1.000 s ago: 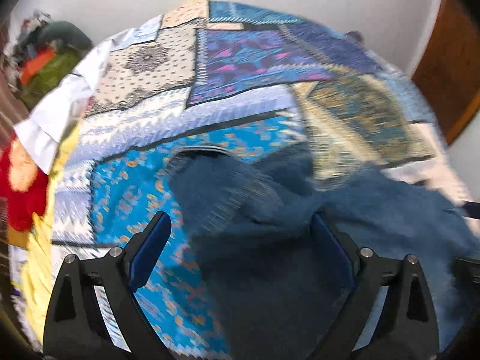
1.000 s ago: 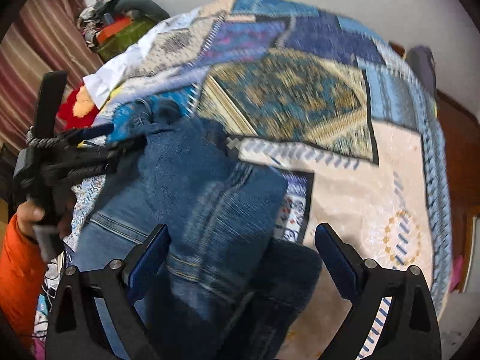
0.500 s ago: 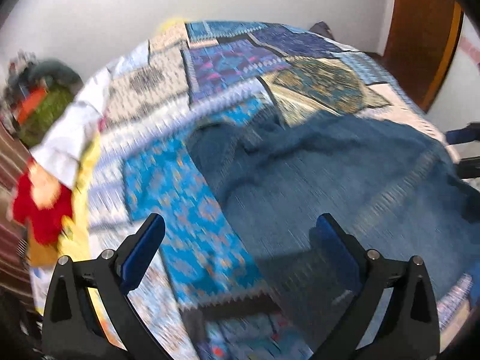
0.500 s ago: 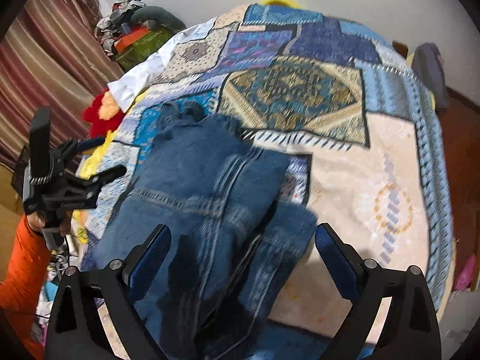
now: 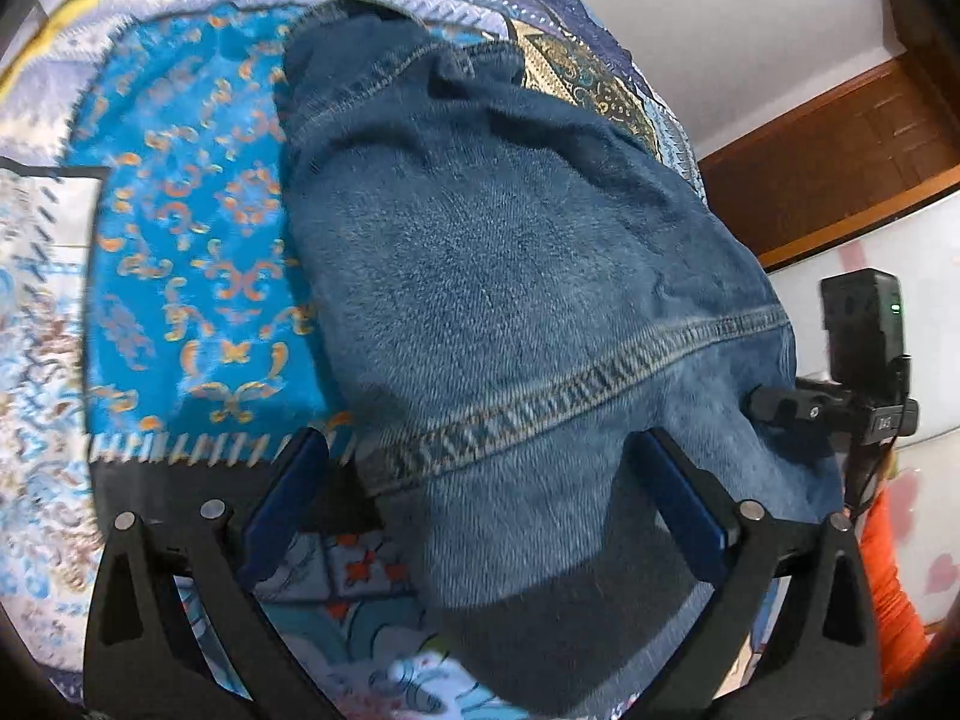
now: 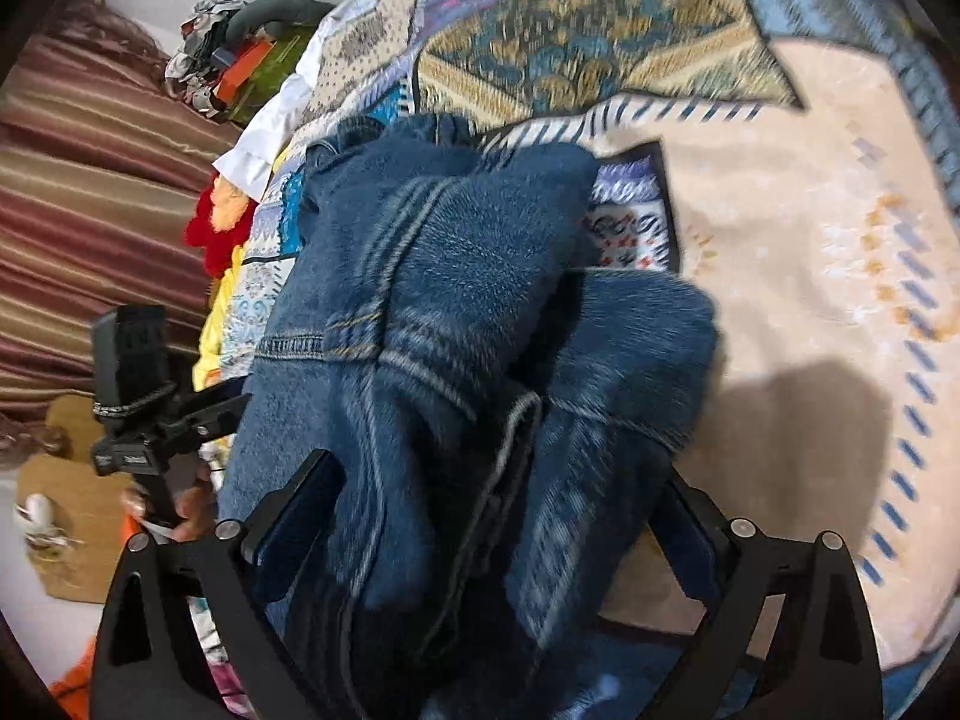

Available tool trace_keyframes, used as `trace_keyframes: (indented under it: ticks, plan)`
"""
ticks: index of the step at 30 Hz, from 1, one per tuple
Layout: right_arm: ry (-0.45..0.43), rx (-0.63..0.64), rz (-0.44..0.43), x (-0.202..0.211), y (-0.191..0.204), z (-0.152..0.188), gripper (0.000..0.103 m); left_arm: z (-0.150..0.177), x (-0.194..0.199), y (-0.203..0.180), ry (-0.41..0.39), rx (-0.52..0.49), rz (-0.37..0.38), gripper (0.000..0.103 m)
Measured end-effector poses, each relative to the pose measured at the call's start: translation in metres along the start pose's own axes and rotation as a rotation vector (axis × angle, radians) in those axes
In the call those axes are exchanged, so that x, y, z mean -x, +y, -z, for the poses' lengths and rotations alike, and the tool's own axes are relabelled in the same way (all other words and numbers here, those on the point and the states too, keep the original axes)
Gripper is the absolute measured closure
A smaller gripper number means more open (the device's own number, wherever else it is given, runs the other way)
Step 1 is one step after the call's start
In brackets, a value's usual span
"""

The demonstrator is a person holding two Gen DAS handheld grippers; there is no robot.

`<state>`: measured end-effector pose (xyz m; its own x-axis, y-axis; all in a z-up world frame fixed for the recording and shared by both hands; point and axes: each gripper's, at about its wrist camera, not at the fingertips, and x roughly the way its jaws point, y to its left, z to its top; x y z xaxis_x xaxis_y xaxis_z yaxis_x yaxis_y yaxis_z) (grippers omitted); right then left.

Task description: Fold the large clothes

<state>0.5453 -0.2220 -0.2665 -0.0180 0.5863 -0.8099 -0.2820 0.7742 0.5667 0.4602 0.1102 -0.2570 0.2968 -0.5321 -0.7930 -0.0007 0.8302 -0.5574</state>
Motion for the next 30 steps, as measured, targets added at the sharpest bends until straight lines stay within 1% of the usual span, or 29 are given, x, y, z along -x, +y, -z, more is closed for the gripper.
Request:
trace_keyframes:
  ticks: [1,3,6,8,12,13,14,15,16,17,18,20,21,23,25,27,30]
  plan:
    - [0.018,-0.001,-0.010,-0.006,0.000,-0.002,0.006,-0.002,-0.003,0.001,0.001,0.006,0.014,0.000]
    - [0.026,-0.001,-0.025,-0.017,0.001,-0.008,0.001,-0.006,-0.008,0.005,0.002,0.033,0.038,0.000]
    - [0.030,-0.023,-0.023,-0.024,0.005,-0.017,0.000,-0.014,-0.021,0.010,0.016,0.091,0.078,0.000]
    - [0.030,-0.054,-0.018,-0.027,0.004,-0.021,0.000,-0.019,-0.029,0.012,0.022,0.121,0.091,0.000]
    - [0.008,-0.089,-0.023,-0.028,0.002,-0.024,0.000,-0.027,-0.035,0.004,0.019,0.121,0.098,0.001]
    - [0.003,-0.090,-0.019,-0.027,0.003,-0.023,0.002,-0.028,-0.033,0.001,0.013,0.121,0.093,0.007]
    - [-0.008,-0.086,-0.012,-0.025,0.005,-0.022,0.008,-0.029,-0.030,-0.005,0.002,0.114,0.085,0.010]
    - [-0.014,-0.085,-0.014,-0.022,0.006,-0.021,0.011,-0.030,-0.027,-0.010,-0.005,0.096,0.072,0.015]
    - [-0.018,-0.086,-0.021,-0.020,0.008,-0.019,0.017,-0.030,-0.021,-0.018,-0.019,0.064,0.052,0.020]
    - [-0.022,-0.087,-0.023,-0.017,0.010,-0.018,0.023,-0.028,-0.015,-0.023,-0.031,0.041,0.037,0.023]
    - [-0.029,-0.079,-0.023,-0.012,0.013,-0.016,0.027,-0.027,-0.010,-0.030,-0.041,0.019,0.023,0.026]
    - [-0.043,-0.053,-0.002,-0.004,0.022,-0.014,0.039,-0.025,0.000,-0.042,-0.055,-0.015,0.000,0.030]
    - [-0.052,-0.029,0.014,0.001,0.030,-0.012,0.041,-0.024,0.005,-0.047,-0.064,-0.026,-0.005,0.033]
    - [-0.063,-0.013,0.015,0.009,0.040,-0.011,0.049,-0.024,0.022,-0.055,-0.092,-0.052,-0.012,0.038]
    - [-0.068,-0.001,0.015,0.013,0.051,-0.010,0.051,-0.021,0.040,-0.058,-0.126,-0.069,-0.021,0.043]
    - [-0.082,0.001,0.001,0.018,0.061,-0.009,0.052,-0.022,0.061,-0.065,-0.167,-0.078,-0.021,0.044]
    - [-0.109,0.014,-0.023,0.025,0.083,-0.010,0.052,-0.021,0.093,-0.072,-0.222,-0.116,-0.042,0.044]
